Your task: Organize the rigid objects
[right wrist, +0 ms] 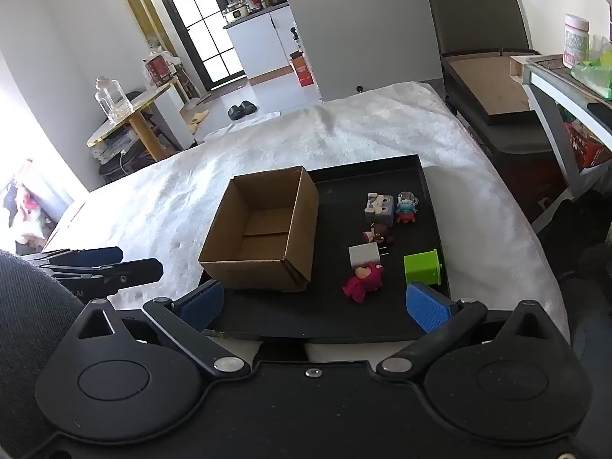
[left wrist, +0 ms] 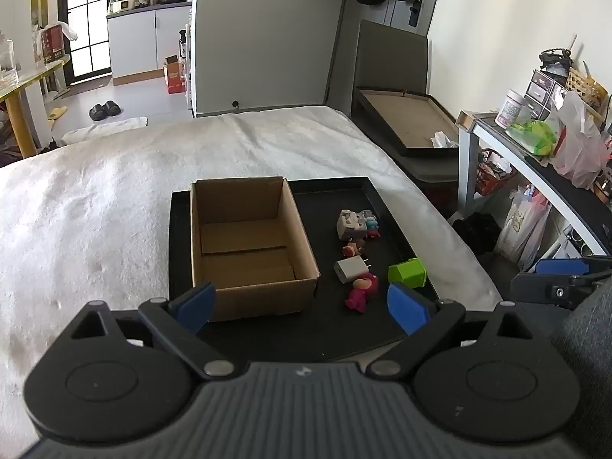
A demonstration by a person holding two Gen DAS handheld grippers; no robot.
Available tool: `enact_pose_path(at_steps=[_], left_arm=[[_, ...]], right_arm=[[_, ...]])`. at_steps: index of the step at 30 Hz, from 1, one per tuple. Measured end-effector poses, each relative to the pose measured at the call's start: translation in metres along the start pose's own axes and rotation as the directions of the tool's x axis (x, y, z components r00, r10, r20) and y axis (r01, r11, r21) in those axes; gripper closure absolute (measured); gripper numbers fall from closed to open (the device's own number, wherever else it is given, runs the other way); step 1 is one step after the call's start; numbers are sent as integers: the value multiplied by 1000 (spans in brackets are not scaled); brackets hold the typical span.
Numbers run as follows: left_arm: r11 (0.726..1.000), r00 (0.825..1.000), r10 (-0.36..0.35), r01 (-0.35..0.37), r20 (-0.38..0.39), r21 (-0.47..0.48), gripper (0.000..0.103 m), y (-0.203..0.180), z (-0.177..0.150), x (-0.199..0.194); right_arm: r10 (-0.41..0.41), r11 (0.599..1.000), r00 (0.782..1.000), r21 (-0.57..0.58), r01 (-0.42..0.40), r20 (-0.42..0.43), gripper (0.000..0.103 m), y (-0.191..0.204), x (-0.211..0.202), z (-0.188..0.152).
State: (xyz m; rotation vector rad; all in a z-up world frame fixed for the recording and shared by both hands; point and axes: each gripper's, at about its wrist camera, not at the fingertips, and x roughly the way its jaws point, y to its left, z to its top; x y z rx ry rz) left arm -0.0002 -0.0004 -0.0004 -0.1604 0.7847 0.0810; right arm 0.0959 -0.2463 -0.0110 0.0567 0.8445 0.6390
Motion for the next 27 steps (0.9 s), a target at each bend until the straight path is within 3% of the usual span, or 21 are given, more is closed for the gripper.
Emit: enact_pose_path(at_steps=[27], left_arm=[[1000, 1000, -6, 6, 4, -11, 7, 4, 7, -4]], right_arm=[[-12, 1000, 1000, -11, 12, 2, 0, 1, 0, 1]])
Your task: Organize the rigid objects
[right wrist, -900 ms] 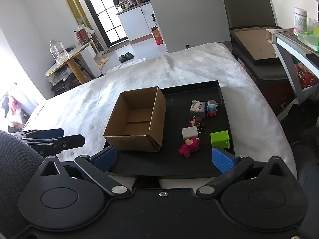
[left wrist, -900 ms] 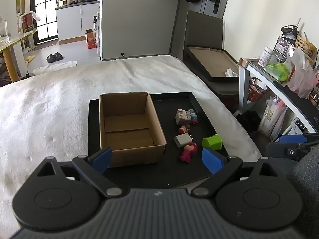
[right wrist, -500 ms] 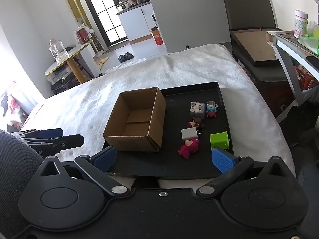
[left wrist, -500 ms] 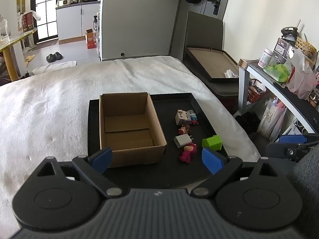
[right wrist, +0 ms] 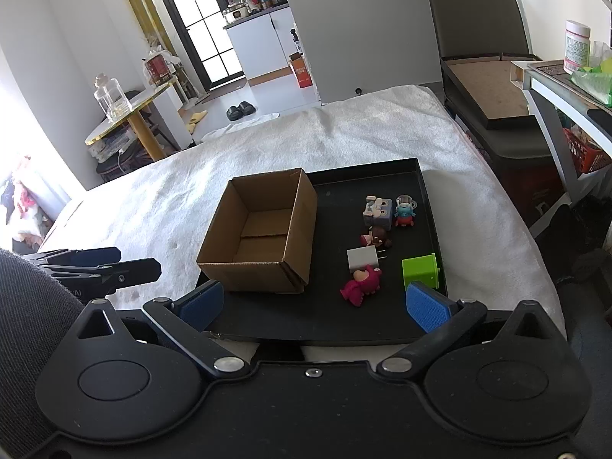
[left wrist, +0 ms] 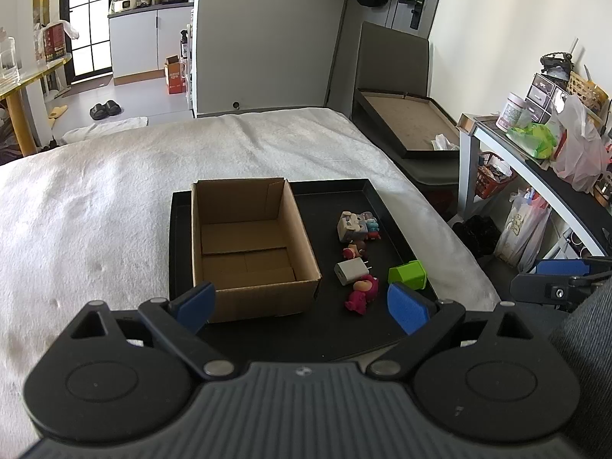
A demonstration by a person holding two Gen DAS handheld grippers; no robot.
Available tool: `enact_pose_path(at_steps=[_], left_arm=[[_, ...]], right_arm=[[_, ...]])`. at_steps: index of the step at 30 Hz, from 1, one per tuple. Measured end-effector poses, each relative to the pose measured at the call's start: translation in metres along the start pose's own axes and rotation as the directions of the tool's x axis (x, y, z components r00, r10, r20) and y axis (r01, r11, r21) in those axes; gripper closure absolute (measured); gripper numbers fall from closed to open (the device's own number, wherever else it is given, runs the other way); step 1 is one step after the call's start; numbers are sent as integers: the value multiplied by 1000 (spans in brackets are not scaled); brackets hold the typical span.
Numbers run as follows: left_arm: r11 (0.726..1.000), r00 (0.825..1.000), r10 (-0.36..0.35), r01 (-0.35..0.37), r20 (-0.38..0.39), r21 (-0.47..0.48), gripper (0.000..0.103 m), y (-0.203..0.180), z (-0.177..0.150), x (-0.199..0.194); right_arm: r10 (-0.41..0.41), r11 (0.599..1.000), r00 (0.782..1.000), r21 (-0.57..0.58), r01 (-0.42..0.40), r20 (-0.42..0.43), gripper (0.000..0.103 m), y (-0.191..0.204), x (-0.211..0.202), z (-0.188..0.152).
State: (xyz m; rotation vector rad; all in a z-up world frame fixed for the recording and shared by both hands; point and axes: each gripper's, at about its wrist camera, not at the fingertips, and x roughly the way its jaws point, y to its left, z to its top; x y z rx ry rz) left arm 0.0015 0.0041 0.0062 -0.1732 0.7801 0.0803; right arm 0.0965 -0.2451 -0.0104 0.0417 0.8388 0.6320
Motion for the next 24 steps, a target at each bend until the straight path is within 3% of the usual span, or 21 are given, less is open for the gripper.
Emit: enact_pose_path(at_steps=[24], left_arm=[[1000, 1000, 6, -6, 8, -1, 7, 0, -4, 1]], right_arm=[[1, 1000, 1000, -2, -1, 3, 0, 1, -1, -1]])
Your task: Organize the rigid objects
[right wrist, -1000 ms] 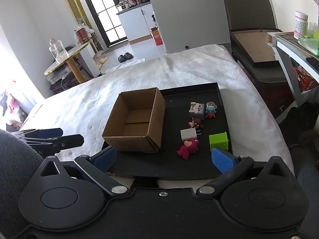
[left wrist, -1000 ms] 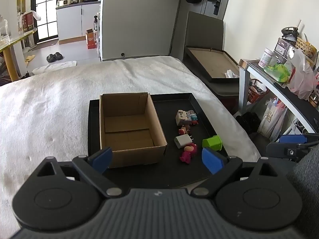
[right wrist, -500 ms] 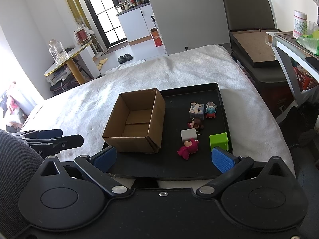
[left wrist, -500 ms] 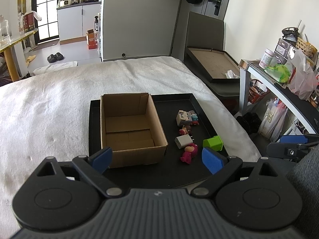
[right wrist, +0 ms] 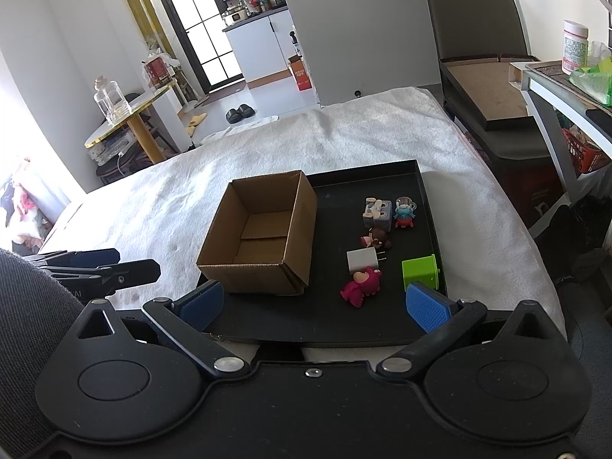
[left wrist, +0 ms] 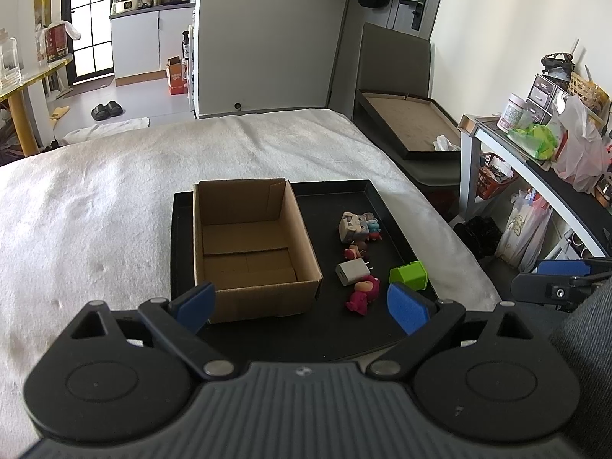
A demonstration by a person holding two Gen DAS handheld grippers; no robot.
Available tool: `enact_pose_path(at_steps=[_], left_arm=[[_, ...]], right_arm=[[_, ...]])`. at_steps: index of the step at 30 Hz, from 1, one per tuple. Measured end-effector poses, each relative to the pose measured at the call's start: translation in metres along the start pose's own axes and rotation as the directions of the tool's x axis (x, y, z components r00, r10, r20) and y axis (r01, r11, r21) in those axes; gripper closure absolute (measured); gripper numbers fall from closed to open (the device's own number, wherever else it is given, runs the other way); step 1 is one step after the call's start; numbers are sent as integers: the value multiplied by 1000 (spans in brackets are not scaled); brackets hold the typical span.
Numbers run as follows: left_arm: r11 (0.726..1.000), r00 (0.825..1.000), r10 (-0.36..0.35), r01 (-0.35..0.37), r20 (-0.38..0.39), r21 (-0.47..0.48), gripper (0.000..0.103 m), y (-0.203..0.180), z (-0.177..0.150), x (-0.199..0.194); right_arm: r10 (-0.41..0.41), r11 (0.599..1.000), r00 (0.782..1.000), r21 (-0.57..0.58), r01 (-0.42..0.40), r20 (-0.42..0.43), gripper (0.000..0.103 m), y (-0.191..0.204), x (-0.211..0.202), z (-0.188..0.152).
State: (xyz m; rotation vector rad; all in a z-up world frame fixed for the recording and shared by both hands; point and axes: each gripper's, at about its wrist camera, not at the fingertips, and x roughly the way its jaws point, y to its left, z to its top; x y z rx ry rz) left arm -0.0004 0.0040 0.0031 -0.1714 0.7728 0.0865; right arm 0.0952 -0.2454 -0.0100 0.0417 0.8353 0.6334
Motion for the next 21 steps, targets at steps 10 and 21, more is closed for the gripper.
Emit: enact_pose_path(at_steps=[10, 21], left_arm=[[1000, 1000, 0, 0, 0, -1, 7, 0, -1, 0], [1000, 1000, -1, 1, 1, -1, 7, 0, -1, 0]], right_arm=[[-1, 1000, 1000, 0, 1, 1, 0, 1, 0, 1], [-1, 1000, 1000, 0, 1, 2, 0, 0, 0, 1]])
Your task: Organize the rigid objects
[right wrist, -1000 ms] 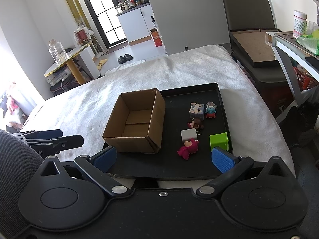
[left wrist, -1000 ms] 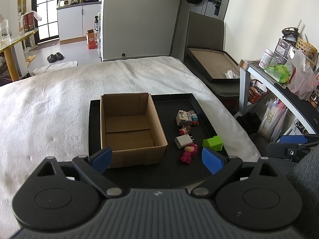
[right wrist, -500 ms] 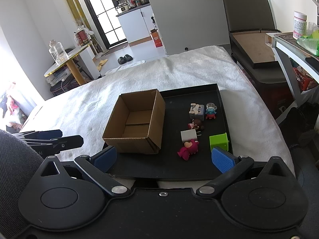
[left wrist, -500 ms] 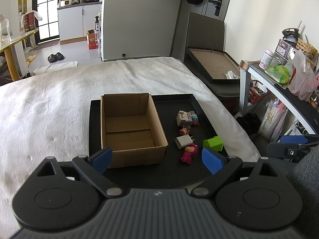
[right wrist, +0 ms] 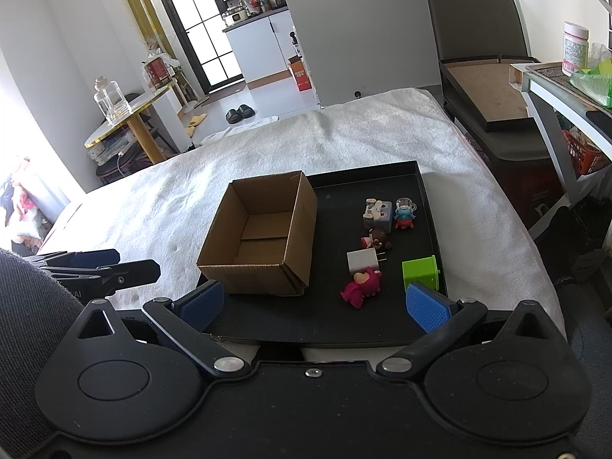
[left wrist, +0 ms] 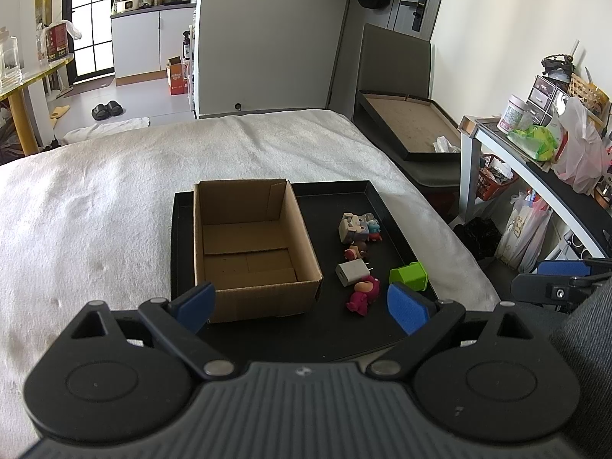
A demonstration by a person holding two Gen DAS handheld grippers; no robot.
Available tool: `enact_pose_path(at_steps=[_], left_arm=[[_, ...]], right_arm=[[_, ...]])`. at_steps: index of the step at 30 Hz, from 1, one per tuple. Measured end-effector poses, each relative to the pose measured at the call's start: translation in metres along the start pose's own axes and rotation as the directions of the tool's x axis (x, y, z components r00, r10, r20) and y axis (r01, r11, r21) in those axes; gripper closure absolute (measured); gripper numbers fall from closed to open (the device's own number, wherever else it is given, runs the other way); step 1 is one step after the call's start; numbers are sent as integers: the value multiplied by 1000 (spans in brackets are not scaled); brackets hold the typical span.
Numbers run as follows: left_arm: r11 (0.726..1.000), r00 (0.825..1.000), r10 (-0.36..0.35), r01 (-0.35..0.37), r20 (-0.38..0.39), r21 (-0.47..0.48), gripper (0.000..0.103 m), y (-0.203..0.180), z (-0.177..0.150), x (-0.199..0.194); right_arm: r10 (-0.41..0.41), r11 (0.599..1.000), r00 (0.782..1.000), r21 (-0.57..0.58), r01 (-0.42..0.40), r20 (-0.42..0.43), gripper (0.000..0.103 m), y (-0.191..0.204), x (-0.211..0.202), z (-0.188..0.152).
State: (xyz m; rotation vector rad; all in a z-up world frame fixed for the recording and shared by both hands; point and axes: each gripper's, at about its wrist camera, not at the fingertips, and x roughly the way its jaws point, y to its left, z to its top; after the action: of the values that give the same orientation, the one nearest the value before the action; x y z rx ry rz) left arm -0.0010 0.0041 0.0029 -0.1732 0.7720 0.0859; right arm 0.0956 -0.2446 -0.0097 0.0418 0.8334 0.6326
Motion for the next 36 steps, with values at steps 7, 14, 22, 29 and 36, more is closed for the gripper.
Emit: enact_pose_path(at_steps=[7, 14, 22, 29, 36], left_arm=[[1000, 1000, 2, -2, 1, 0, 7, -1, 1, -1], [1000, 1000, 2, -2, 2, -2, 7, -1, 2, -1], [1000, 1000, 6, -6, 11, -6, 7, -1, 2, -2], [1000, 999, 18, -18, 26, -1, 7, 0, -1, 0], [999, 998, 51, -51, 28, -17, 7, 7, -2, 8]], right_arm=[[0, 1000, 1000, 0, 0, 1, 0, 0, 0, 0], [0, 1000, 1000, -1, 0, 1, 0, 1, 0, 0], [-3, 1000, 1000, -6, 3, 14, 0, 0, 0, 0], [13, 1000, 1000, -5, -13, 10, 0, 0, 1, 3], [10, 1000, 1000, -5, -10, 5, 0, -7, 11, -1]])
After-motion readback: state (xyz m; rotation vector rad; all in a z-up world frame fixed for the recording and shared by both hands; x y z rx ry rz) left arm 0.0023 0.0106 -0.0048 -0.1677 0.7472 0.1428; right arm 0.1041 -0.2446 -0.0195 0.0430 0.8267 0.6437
